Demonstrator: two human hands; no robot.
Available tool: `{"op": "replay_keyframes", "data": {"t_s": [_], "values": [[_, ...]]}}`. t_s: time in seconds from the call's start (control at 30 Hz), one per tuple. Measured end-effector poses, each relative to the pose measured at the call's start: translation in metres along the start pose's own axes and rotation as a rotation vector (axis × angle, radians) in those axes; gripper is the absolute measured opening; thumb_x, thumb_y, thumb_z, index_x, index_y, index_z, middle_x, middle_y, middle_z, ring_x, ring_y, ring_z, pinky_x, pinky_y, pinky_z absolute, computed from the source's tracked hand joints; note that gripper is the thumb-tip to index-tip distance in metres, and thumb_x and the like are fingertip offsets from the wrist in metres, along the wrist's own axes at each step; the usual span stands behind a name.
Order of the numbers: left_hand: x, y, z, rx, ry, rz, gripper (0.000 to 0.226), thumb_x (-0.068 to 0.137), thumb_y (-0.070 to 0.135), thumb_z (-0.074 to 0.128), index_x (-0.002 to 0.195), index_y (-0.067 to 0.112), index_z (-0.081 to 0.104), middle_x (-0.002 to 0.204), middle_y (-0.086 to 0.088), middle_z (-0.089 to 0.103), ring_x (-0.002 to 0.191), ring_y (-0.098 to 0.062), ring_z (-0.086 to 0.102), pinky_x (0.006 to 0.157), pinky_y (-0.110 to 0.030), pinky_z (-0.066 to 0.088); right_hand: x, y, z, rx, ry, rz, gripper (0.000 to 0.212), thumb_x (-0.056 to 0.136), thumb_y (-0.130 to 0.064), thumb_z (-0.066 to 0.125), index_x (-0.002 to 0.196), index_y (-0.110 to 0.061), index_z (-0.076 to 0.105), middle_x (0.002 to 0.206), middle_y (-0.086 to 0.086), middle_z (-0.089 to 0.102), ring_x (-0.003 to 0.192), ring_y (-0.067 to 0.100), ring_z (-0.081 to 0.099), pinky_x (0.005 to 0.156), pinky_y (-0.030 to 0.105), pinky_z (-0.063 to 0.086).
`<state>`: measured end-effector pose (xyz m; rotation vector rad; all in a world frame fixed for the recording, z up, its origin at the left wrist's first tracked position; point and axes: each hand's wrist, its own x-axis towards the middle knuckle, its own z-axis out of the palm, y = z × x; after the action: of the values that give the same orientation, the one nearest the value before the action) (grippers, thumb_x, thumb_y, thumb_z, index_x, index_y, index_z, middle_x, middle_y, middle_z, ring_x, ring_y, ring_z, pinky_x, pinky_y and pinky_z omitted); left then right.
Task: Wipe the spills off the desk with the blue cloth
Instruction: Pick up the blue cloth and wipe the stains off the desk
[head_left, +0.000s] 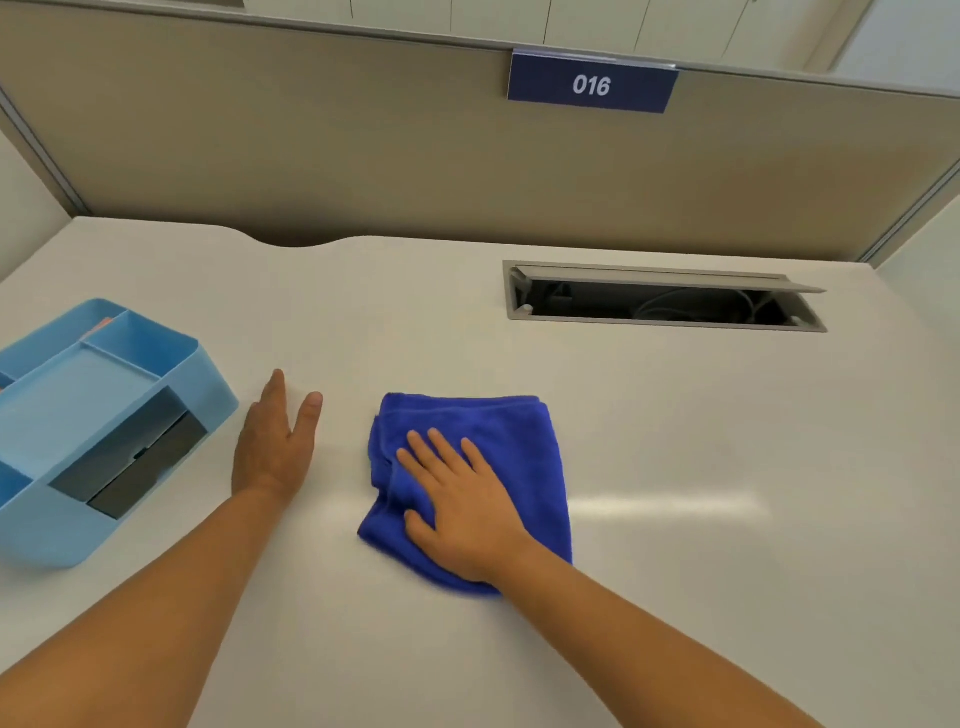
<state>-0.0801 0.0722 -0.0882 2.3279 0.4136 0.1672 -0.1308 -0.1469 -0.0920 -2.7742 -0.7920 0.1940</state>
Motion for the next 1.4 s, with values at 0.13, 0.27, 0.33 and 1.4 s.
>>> {"op": "replay_keyframes", "data": {"t_s": [0.13,0.27,0.33,1.4], "values": [[-0.007,-0.001,-0.001,0.011,-0.033,0.009,0.064,0.093,0.051,0.027,0.148,0.023,0.012,0.157,-0.003,0.020,0.144,-0.024,0.018,0.115,-0.041,0.015,-0.051,0.053,-0.013,-0.011,0.072,0.245,0.063,0.092,-0.040,0.033,0.149,-0.025,0.011,0.159,-0.008,0.006,0.146,0.010,-0.003,0.120,0.038,-0.002],[-0.027,-0.006,-0.006,0.009,-0.048,0.014,0.064,0.093,0.050,0.029,0.148,0.022,0.012,0.157,-0.003,0.019,0.144,-0.024,0.017,0.115,-0.040,0.014,-0.066,0.115,-0.042,-0.027,0.155,0.561,0.061,0.094,-0.033,0.035,0.149,-0.020,0.012,0.160,-0.001,0.008,0.147,0.017,0.005,0.120,0.041,0.005],[-0.042,-0.009,-0.009,0.009,-0.058,0.005,0.063,0.093,0.049,0.030,0.148,0.023,0.012,0.157,-0.003,0.019,0.144,-0.024,0.016,0.115,-0.039,0.014,-0.075,0.137,-0.051,-0.007,0.192,0.727,0.060,0.096,-0.031,0.033,0.149,-0.016,0.011,0.160,0.003,0.009,0.147,0.020,0.005,0.120,0.043,0.008],[-0.079,-0.023,-0.013,-0.003,-0.041,0.024,0.065,0.092,0.050,0.032,0.148,0.023,0.014,0.157,0.001,0.019,0.144,-0.025,0.016,0.115,-0.037,0.014,-0.054,0.100,-0.039,0.023,0.229,0.828,0.059,0.097,-0.034,0.029,0.149,-0.013,0.010,0.160,0.006,0.008,0.147,0.024,0.004,0.120,0.045,0.006]]}}
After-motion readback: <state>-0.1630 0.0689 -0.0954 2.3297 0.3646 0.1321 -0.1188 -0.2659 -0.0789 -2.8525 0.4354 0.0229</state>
